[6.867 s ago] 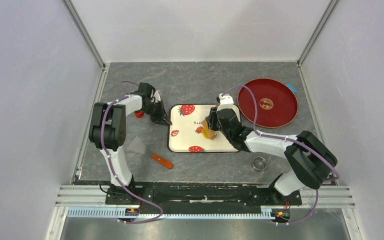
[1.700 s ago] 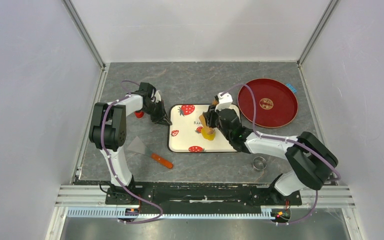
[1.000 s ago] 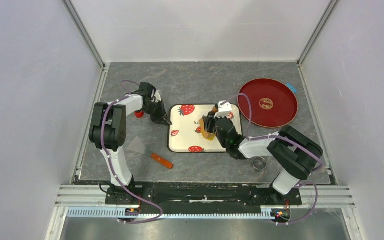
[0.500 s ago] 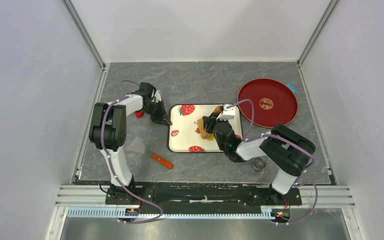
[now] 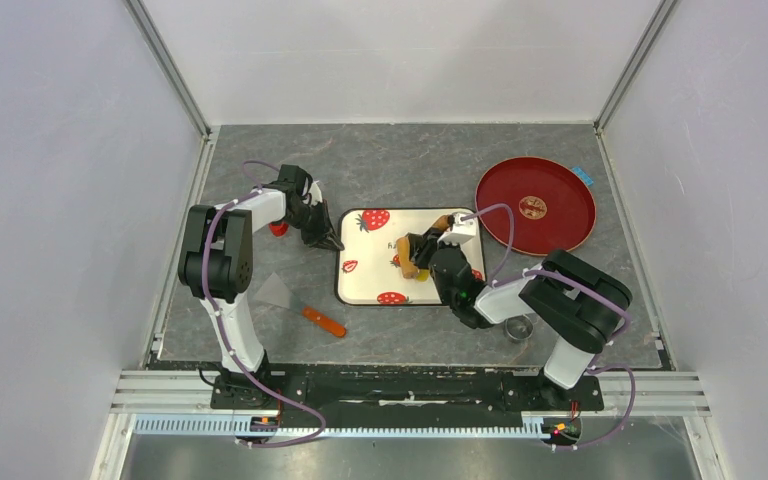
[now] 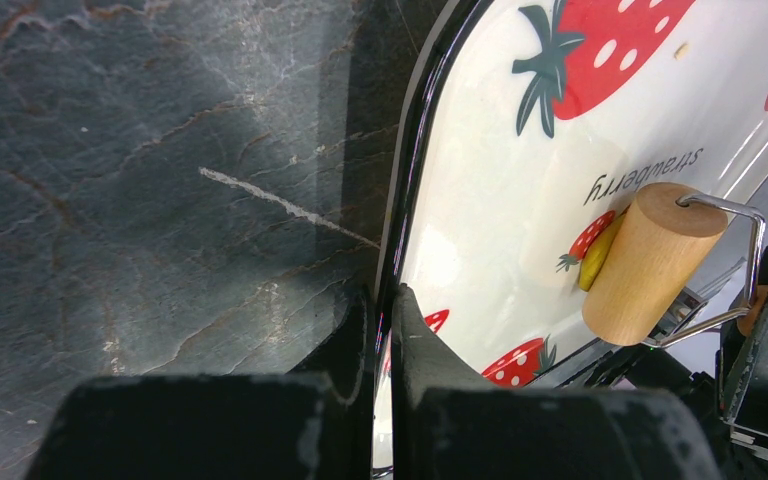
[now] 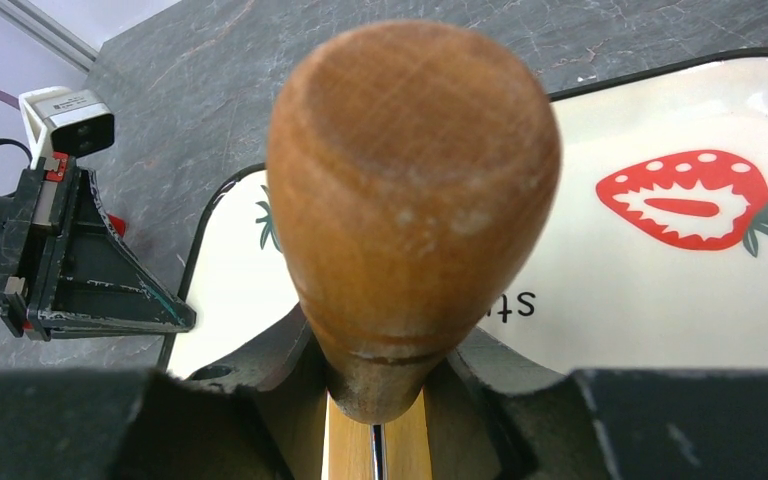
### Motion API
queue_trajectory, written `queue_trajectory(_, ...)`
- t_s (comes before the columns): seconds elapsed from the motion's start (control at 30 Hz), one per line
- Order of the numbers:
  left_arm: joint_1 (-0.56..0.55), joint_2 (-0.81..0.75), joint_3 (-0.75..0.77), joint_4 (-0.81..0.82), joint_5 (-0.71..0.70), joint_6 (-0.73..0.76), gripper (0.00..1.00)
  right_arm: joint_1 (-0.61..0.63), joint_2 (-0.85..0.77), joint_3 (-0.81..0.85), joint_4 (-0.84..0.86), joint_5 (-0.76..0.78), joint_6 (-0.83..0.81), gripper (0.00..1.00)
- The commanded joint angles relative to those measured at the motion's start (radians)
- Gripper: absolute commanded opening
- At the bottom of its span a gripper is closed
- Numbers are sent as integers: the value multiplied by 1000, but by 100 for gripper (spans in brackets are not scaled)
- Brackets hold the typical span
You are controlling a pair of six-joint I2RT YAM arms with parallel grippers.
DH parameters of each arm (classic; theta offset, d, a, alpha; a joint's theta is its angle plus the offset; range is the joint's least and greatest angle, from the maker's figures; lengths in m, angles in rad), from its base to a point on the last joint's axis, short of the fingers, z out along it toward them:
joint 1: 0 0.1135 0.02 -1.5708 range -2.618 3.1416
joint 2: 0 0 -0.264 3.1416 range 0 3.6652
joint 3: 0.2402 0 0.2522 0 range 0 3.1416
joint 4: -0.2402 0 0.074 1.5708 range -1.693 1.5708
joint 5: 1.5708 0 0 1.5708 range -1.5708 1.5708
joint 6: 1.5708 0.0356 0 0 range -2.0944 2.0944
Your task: Roll out the dumpling wrappers from the dough
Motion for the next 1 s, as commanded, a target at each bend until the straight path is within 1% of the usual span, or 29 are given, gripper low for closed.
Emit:
queue_trajectory(0.0, -18, 24, -11, -11, -103, -1, 2, 9, 104, -133, -449, -14, -101, 0)
queue_trajectory(0.33, -19, 24, -9, -11, -104, -1, 2, 11, 116, -168, -391, -57, -117, 0)
queue_trajectory(0.97, -18, 26, -8, -11, -105, -4, 2, 21, 181, -187, -300, -133, -85, 0)
